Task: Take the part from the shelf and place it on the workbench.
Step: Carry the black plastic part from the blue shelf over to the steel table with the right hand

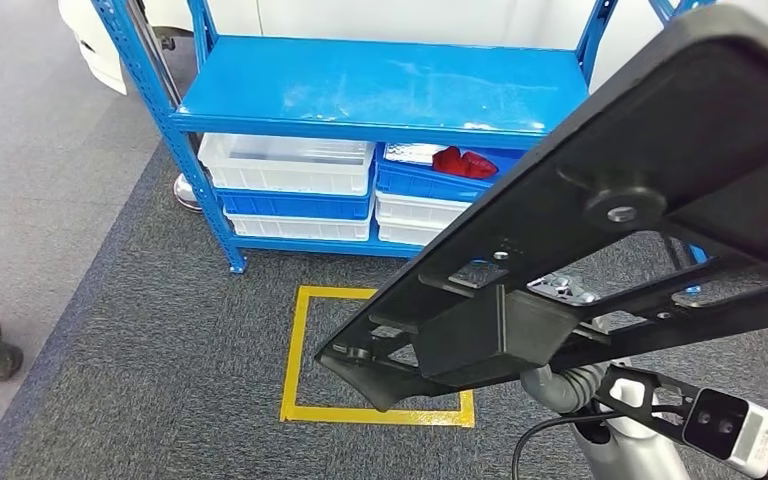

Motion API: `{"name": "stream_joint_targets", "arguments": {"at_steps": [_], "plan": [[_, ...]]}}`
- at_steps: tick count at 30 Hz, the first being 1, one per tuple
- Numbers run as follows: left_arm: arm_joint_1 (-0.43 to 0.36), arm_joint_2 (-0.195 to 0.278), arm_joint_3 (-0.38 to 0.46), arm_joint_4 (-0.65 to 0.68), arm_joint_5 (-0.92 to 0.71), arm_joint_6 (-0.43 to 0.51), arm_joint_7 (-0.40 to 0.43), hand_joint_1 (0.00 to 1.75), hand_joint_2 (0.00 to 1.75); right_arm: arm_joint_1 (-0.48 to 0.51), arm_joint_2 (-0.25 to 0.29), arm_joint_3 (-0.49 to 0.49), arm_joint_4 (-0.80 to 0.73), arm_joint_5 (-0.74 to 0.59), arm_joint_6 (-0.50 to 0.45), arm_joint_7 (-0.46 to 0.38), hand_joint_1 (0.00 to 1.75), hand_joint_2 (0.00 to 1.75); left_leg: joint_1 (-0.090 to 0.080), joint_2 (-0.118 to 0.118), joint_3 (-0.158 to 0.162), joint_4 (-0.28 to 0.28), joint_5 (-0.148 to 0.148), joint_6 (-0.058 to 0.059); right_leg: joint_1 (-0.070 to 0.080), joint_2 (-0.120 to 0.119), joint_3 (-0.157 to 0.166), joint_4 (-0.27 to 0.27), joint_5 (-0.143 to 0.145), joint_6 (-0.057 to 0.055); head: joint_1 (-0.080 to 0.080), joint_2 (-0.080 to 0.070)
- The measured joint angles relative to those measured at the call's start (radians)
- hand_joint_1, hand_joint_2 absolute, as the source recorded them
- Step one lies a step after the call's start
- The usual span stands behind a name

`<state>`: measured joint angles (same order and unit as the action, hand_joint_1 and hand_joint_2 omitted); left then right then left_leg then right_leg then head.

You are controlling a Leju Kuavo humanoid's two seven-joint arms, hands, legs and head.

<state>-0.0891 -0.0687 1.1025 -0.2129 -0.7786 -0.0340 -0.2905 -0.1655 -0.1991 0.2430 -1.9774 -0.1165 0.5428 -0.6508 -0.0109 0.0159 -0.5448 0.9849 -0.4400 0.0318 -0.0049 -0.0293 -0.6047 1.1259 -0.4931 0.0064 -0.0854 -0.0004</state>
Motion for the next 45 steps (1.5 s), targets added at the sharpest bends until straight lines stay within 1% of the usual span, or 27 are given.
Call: {"name": "stream_joint_targets", "arguments": {"at_steps": [1, 3, 5, 7, 10, 12, 13, 14, 16, 18, 20, 21, 23, 24, 26, 27, 28, 30, 32, 34, 36, 38, 40, 42, 43, 44, 45], "plan": [[0.001, -0.002, 0.0, 0.0, -0.003, 0.002, -0.002, 0.0, 1.75, 0.001, 0.0, 0.0, 0.0, 0.004, 0.0, 0.0, 1.75, 1.75, -0.002, 0.004, -0.002, 0.006, -0.002, -0.003, 0.004, -0.014, 0.033, -0.063, 0.019, -0.006, 0.0, 0.0], [0.003, -0.004, 0.0, 0.0, -0.011, 0.006, -0.005, 0.0, 1.75, 0.007, 0.0, 0.0, -0.002, 0.013, 0.001, 0.0, 1.75, 1.75, -0.005, 0.016, -0.006, 0.012, -0.004, -0.011, 0.011, -0.028, 0.054, -0.113, 0.025, -0.017, 0.0, 0.0], [0.003, -0.004, -0.001, 0.0, -0.017, 0.009, -0.005, 0.0, 1.75, 0.014, 0.0, 0.0, -0.003, 0.022, 0.0, 0.0, 1.75, 1.75, -0.007, 0.029, -0.008, 0.013, -0.004, -0.02, 0.01, -0.009, 0.048, -0.117, 0.034, -0.027, 0.0, 0.0], [0.003, -0.004, -0.001, 0.0, -0.023, 0.011, -0.002, 0.0, 1.75, 0.021, -0.001, 0.0, -0.006, 0.036, -0.006, 0.0, 1.75, 1.75, -0.005, 0.02, -0.019, 0.041, -0.028, -0.033, 0.004, 0.007, 0.044, -0.122, 0.043, -0.037, 0.0, 0.0], [0.005, -0.002, -0.002, 0.0, -0.03, 0.016, 0.006, 0.0, 1.75, 0.035, -0.001, 0.0, -0.014, 0.059, -0.027, 0.0, 1.75, 1.75, 0.003, -0.005, -0.093, 0.216, -0.127, -0.048, 0.001, 0.029, 0.036, -0.125, 0.052, -0.045, 0.0, 0.0], [0.008, 0.0, -0.002, 0.0, -0.031, 0.026, 0.011, 0.0, 1.75, 0.051, -0.001, 0.0, -0.023, 0.072, -0.047, 0.0, 1.75, 1.75, 0.007, -0.007, -0.13, 0.305, -0.153, -0.053, 0.001, 0.048, 0.03, -0.123, 0.056, -0.043, 0.0, 0.0], [0.009, 0.003, -0.002, 0.0, -0.033, 0.032, 0.013, 0.0, 1.75, 0.058, -0.001, 0.0, -0.03, 0.076, -0.055, 0.0, 1.75, 1.75, 0.009, -0.008, -0.122, 0.293, -0.137, -0.053, 0.001, 0.058, 0.028, -0.122, 0.058, -0.042, 0.0, 0.0], [0.01, 0.006, -0.002, 0.0, -0.035, 0.037, 0.014, 0.0, 1.75, 0.064, -0.001, 0.001, -0.036, 0.078, -0.061, 0.0, 1.75, 1.75, 0.011, -0.014, -0.094, 0.241, -0.105, -0.052, 0.001, 0.069, 0.028, -0.12, 0.059, -0.04, 0.0, 0.0], [0.01, 0.014, -0.002, 0.0, -0.04, 0.043, 0.014, 0.0, 1.75, 0.068, -0.001, 0.001, -0.05, 0.079, -0.069, 0.0, 1.75, 1.75, 0.015, -0.052, -0.02, 0.093, -0.043, -0.047, 0.001, 0.09, 0.026, -0.118, 0.062, -0.034, 0.0, 0.0], [0.011, 0.022, -0.002, 0.0, -0.041, 0.043, 0.01, 0.0, 1.75, 0.068, -0.001, 0.001, -0.063, 0.078, -0.073, 0.0, 1.75, 1.75, 0.015, -0.083, 0.015, 0.015, -0.026, -0.041, -0.001, 0.111, 0.018, -0.115, 0.067, -0.023, 0.0, 0.0], [0.01, 0.031, -0.002, 0.0, -0.04, 0.041, 0.004, 0.0, 1.75, 0.067, -0.001, 0.001, -0.071, 0.073, -0.076, 0.0, 1.75, 1.75, 0.012, -0.071, 0.017, 0.008, -0.024, -0.033, -0.005, 0.132, 0.01, -0.117, 0.076, -0.008, 0.0, 0.0], [0.008, 0.034, -0.001, 0.0, -0.039, 0.041, 0.0, 0.0, 1.75, 0.067, -0.001, 0.001, -0.073, 0.067, -0.079, 0.0, 1.75, 1.75, 0.013, -0.059, 0.017, 0.002, -0.019, -0.026, -0.006, 0.129, 0.006, -0.114, 0.075, -0.003, 0.0, 0.0], [0.004, 0.04, -0.001, 0.0, -0.037, 0.039, -0.006, 0.0, 1.75, 0.064, -0.001, 0.001, -0.075, 0.054, -0.083, 0.0, 1.75, 1.75, 0.014, -0.036, 0.017, -0.009, -0.008, -0.013, -0.004, 0.093, -0.02, -0.064, 0.04, 0.002, 0.0, 0.0], [0.003, 0.042, -0.001, 0.0, -0.037, 0.039, -0.007, 0.0, 1.75, 0.062, 0.001, 0.001, -0.075, 0.049, -0.083, 0.0, 1.75, 1.75, 0.013, -0.023, 0.015, -0.011, -0.005, -0.009, -0.004, 0.067, -0.046, -0.007, 0.005, 0.002, 0.0, 0.0], [0.006, 0.045, -0.001, 0.0, -0.038, 0.037, -0.009, 0.0, 1.75, 0.06, 0.004, 0.001, -0.074, 0.045, -0.082, 0.0, 1.75, 1.75, 0.008, 0.001, 0.008, -0.01, -0.003, -0.007, -0.007, 0.042, -0.106, 0.13, -0.06, 0.005, 0.0, 0.0], [0.007, 0.046, -0.001, 0.0, -0.041, 0.035, -0.009, 0.0, 1.75, 0.06, 0.005, 0.001, -0.072, 0.046, -0.081, 0.0, 1.75, 1.75, 0.007, 0.014, 0.005, -0.009, -0.003, -0.006, -0.008, 0.038, -0.121, 0.17, -0.071, 0.007, 0.0, 0.0], [0.006, 0.046, -0.001, 0.0, -0.045, 0.033, -0.009, 0.0, 1.75, 0.06, 0.005, 0.0, -0.071, 0.047, -0.081, 0.0, 1.75, 1.75, 0.006, 0.026, 0.003, -0.006, -0.003, -0.006, -0.009, 0.035, -0.116, 0.17, -0.063, 0.008, 0.0, 0.0], [0.004, 0.047, -0.002, 0.0, -0.058, 0.026, -0.008, 0.0, 1.75, 0.06, 0.005, -0.003, -0.069, 0.047, -0.085, 0.0, 1.75, 1.75, 0.005, 0.048, 0.001, -0.001, -0.005, -0.009, -0.009, 0.015, -0.048, 0.059, -0.008, 0.007, 0.0, 0.0], [0.001, 0.047, -0.008, 0.0, -0.076, 0.022, -0.001, 0.0, 1.75, 0.057, 0.005, -0.01, -0.068, 0.044, -0.092, 0.0, 1.75, 1.75, 0.001, 0.065, 0.0, 0.006, -0.009, -0.016, -0.002, -0.021, 0.022, -0.068, 0.027, -0.003, 0.0, 0.0], [-0.003, 0.046, -0.018, 0.0, -0.093, 0.024, 0.012, 0.0, 1.75, 0.055, 0.005, -0.021, -0.066, 0.04, -0.094, 0.0, 1.75, 1.75, -0.002, 0.081, -0.001, 0.011, -0.012, -0.025, 0.005, -0.029, 0.038, -0.108, 0.03, -0.016, 0.0, 0.0], [-0.008, 0.045, -0.026, 0.0, -0.102, 0.029, 0.025, 0.0, 1.75, 0.056, 0.005, -0.031, -0.066, 0.039, -0.094, 0.0, 1.75, 1.75, -0.001, 0.091, -0.001, 0.013, -0.014, -0.036, 0.003, -0.006, 0.033, -0.112, 0.038, -0.028, 0.0, 0.0], [-0.011, 0.044, -0.03, 0.0, -0.104, 0.031, 0.031, 0.0, 1.75, 0.055, 0.004, -0.038, -0.066, 0.039, -0.092, 0.0, 1.75, 1.75, 0.003, 0.056, -0.016, 0.051, -0.044, -0.048, -0.001, 0.012, 0.031, -0.118, 0.046, -0.039, 0.0, 0.0], [-0.009, 0.044, -0.032, 0.0, -0.105, 0.032, 0.032, 0.0, 1.75, 0.054, 0.004, -0.041, -0.065, 0.038, -0.09, 0.0, 1.75, 1.75, 0.007, 0.007, -0.068, 0.171, -0.112, -0.055, -0.002, 0.032, 0.027, -0.119, 0.052, -0.046, 0.0, 0.0], [-0.005, 0.044, -0.034, 0.0, -0.105, 0.033, 0.033, 0.0, 1.75, 0.056, 0.004, -0.042, -0.063, 0.038, -0.09, 0.0, 1.75, 1.75, 0.009, -0.006, -0.126, 0.299, -0.16, -0.058, -0.001, 0.057, 0.023, -0.119, 0.055, -0.047, 0.0, 0.0], [-0.004, 0.043, -0.035, 0.0, -0.104, 0.034, 0.034, 0.0, 1.75, 0.057, 0.004, -0.042, -0.062, 0.038, -0.089, 0.0, 1.75, 1.75, 0.009, -0.007, -0.135, 0.317, -0.155, -0.057, -0.001, 0.07, 0.023, -0.118, 0.056, -0.047, 0.0, 0.0], [-0.004, 0.043, -0.035, 0.0, -0.103, 0.036, 0.035, 0.0, 1.75, 0.058, 0.004, -0.042, -0.06, 0.037, -0.086, 0.0, 1.75, 1.75, 0.01, -0.009, -0.123, 0.293, -0.131, -0.056, -0.001, 0.084, 0.023, -0.117, 0.056, -0.046, 0.0, 0.0], [-0.004, 0.043, -0.036, 0.0, -0.099, 0.04, 0.037, 0.0, 1.75, 0.059, 0.004, -0.042, -0.059, 0.036, -0.079, 0.0, 1.75, 1.75, 0.011, -0.018, -0.094, 0.231, -0.093, -0.053, -0.001, 0.097, 0.024, -0.116, 0.057, -0.045, 0.0, 0.0]]}}
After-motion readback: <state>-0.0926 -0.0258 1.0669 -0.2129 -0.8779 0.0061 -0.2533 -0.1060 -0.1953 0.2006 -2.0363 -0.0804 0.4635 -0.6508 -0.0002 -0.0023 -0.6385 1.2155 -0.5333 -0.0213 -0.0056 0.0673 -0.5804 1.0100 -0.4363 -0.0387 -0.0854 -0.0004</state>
